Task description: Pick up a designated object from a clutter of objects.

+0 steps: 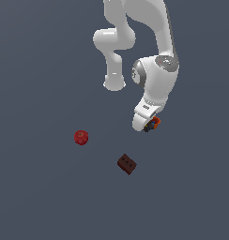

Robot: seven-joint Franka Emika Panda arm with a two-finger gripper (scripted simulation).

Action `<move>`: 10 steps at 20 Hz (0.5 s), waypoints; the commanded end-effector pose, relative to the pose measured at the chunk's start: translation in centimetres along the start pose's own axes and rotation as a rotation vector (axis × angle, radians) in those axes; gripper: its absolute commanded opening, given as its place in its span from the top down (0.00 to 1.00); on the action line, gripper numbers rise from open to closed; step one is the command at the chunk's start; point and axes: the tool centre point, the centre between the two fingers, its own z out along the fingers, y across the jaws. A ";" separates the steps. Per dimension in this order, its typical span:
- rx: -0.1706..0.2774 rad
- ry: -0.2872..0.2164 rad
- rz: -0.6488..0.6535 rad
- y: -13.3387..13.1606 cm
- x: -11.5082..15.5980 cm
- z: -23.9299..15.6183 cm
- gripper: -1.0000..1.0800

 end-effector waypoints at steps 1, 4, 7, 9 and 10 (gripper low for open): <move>0.000 0.001 -0.001 -0.3 0.1 -2.7 1.00; 0.001 0.001 -0.001 -0.5 0.1 -5.8 1.00; 0.002 0.001 -0.001 -0.8 0.2 -8.9 1.00; 0.003 0.001 -0.001 -0.9 0.2 -10.9 1.00; 0.003 0.001 -0.001 -1.0 0.3 -11.9 1.00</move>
